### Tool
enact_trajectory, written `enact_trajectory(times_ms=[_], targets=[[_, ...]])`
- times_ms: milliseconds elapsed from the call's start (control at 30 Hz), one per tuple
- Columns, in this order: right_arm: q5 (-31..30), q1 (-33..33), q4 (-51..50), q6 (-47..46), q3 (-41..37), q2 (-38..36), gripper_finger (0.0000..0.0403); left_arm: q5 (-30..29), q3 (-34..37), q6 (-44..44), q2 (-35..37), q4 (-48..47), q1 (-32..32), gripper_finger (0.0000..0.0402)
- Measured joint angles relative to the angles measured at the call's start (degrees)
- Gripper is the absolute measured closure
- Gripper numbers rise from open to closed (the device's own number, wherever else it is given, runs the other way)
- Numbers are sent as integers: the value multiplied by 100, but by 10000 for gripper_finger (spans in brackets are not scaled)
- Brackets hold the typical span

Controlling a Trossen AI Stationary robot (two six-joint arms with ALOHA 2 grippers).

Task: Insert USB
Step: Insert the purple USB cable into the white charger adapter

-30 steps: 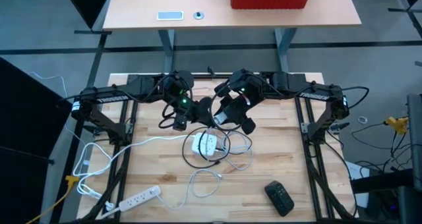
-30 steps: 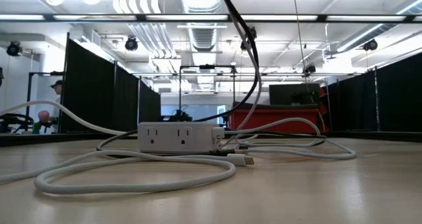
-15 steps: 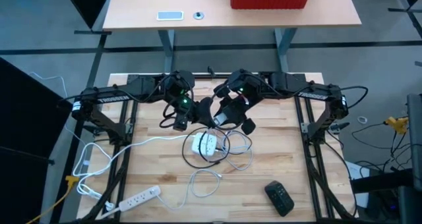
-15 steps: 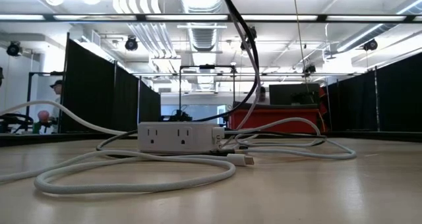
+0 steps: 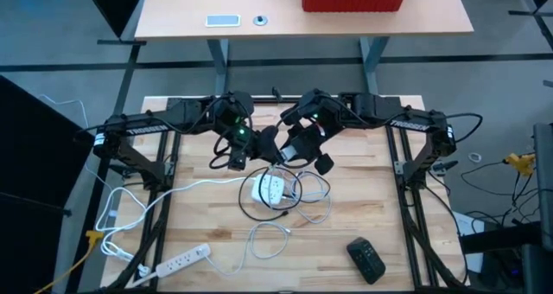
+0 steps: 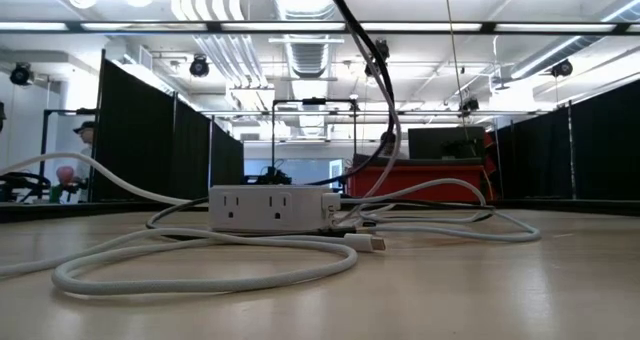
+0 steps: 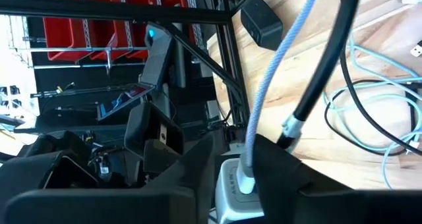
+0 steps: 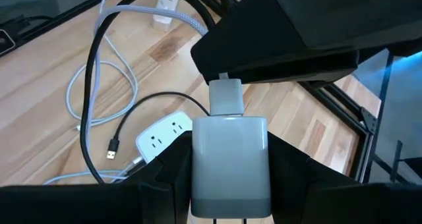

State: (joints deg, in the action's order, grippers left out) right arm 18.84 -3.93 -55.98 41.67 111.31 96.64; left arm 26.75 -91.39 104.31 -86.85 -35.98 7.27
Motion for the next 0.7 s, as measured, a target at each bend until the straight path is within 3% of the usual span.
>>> enact_trajectory(times_ms=[300, 700], targets=[[-144, -97, -121, -24, 0, -33, 279, -339, -7, -61, 101, -85, 2, 259], [40, -84, -284, -142, 13, -118, 279, -962, 18, -329, 314, -628, 13, 289]])
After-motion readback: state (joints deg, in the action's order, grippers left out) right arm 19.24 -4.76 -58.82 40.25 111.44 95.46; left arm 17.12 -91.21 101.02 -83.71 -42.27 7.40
